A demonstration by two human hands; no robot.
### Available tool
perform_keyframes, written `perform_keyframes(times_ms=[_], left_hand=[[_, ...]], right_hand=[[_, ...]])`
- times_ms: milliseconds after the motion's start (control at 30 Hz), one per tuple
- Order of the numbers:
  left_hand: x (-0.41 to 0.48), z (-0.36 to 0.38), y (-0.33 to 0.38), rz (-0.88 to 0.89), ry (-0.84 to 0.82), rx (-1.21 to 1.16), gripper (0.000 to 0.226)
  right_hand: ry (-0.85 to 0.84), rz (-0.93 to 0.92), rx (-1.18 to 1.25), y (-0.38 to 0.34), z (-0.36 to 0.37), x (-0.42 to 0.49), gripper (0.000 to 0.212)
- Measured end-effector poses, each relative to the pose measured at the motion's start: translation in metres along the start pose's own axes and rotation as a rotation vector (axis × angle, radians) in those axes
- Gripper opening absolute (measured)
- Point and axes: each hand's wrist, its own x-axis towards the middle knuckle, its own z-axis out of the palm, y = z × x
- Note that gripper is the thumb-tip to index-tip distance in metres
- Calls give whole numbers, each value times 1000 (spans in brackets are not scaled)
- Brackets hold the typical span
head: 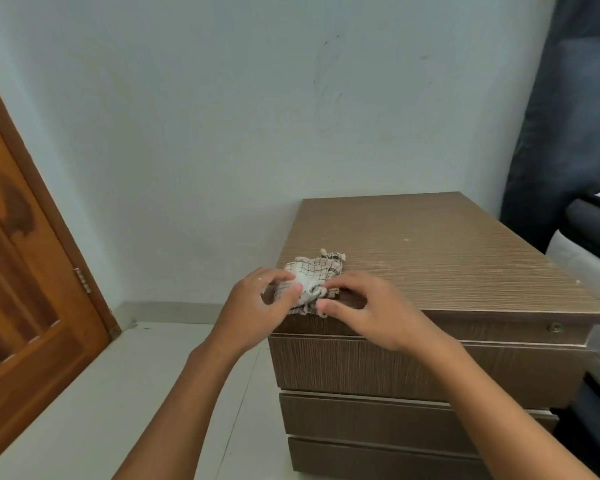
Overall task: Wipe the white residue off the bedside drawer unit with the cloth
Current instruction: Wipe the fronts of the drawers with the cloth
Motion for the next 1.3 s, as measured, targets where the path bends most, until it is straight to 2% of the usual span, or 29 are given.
perform_keyframes(times_ms=[133, 233, 467, 733, 933, 1167, 1300], left_hand=[[-4, 5, -4, 37, -16, 79, 29], [0, 7, -4, 11, 8, 111, 33], [11, 14, -3, -52, 23, 162, 35], [16, 23, -3, -86, 81, 138, 35], [3, 27, -10, -55, 186, 79, 33], [0, 28, -13, -47, 183, 86, 32], [1, 25, -9, -66, 154, 105, 34]], right_hand=[[58, -20, -86, -3, 9, 1, 52], [42, -10, -123, -5, 12, 6, 42], [21, 54, -136, -9, 12, 16, 36], [-20, 101, -158, -4, 14, 26, 41], [61, 52, -81, -1, 13, 21, 43], [87, 16, -167, -4, 16, 17, 41], [158, -14, -186, -5, 17, 11, 38]])
